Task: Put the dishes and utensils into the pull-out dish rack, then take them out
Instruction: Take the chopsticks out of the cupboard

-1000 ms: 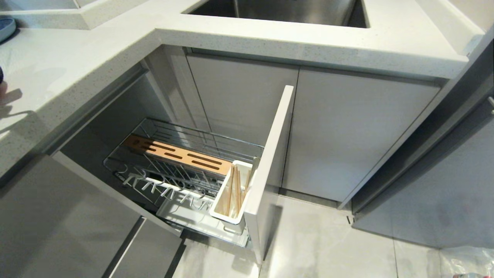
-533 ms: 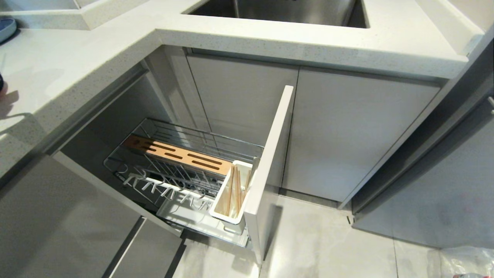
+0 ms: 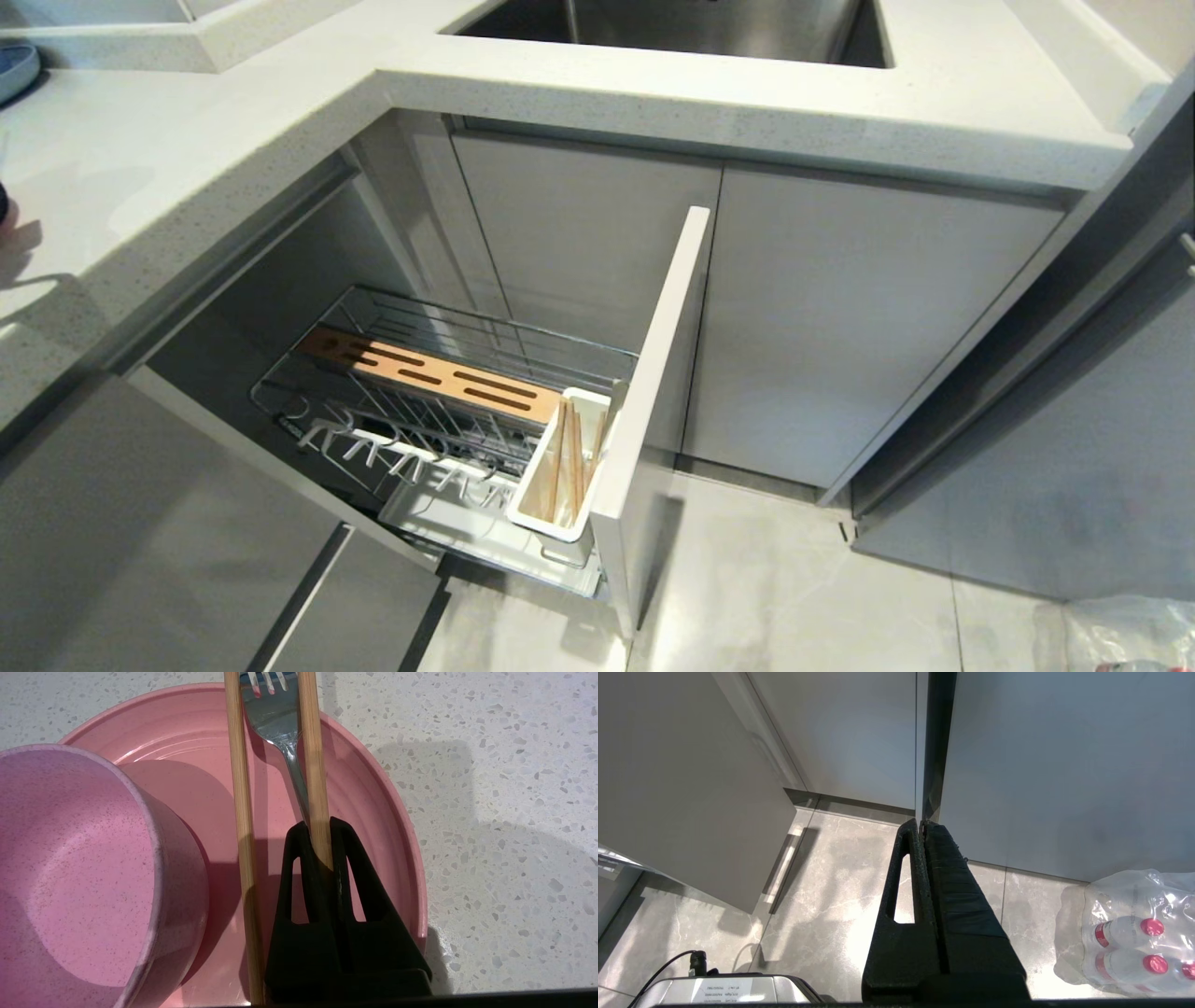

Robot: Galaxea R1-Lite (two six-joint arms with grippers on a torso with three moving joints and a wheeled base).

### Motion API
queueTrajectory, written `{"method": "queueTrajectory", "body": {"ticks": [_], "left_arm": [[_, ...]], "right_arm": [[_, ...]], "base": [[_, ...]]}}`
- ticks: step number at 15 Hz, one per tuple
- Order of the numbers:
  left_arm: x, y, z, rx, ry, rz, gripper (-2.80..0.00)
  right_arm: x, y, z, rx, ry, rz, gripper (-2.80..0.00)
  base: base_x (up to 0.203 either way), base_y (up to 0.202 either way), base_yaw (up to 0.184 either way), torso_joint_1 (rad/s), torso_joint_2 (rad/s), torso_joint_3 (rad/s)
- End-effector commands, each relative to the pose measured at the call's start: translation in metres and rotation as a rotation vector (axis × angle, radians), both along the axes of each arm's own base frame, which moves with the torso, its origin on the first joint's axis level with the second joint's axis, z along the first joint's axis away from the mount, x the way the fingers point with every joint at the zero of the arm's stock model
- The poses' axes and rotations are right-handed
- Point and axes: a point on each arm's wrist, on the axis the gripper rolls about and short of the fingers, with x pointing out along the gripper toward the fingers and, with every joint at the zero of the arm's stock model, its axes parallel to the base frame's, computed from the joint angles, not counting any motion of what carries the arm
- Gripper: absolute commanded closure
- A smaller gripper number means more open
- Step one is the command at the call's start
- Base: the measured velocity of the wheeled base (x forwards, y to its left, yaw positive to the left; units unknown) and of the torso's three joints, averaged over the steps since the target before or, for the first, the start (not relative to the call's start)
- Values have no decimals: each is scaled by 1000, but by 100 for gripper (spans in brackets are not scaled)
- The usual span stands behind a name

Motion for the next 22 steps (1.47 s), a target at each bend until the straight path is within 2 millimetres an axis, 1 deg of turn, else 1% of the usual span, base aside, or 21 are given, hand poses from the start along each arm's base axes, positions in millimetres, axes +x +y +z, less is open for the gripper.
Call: {"method": "queueTrajectory", "body": {"ticks": [1, 3, 4, 5, 16, 22], "left_arm": [[-1, 0, 0, -2, 1, 3, 0], [-2, 0, 0, -1, -1, 3, 0], [-2, -1, 0, -1, 0, 3, -212], [-2, -1, 0, -2, -1, 3, -280], [-14, -4, 8, 15, -35, 35, -280], [-15, -7, 9, 9, -42, 20, -280]], "right_arm": [[0, 0, 0, -1, 1, 0, 0], [0, 0, 0, 0, 1, 0, 0], [0, 0, 0, 0, 1, 0, 0], [0, 0, 0, 1, 1, 0, 0], [0, 0, 0, 1, 1, 0, 0], [0, 0, 0, 0, 1, 0, 0]], "base": [[0, 0, 0, 0, 0, 0], [0, 0, 0, 0, 0, 0], [0, 0, 0, 0, 0, 0], [0, 0, 0, 0, 0, 0], [0, 0, 0, 0, 0, 0], [0, 0, 0, 0, 0, 0]]}}
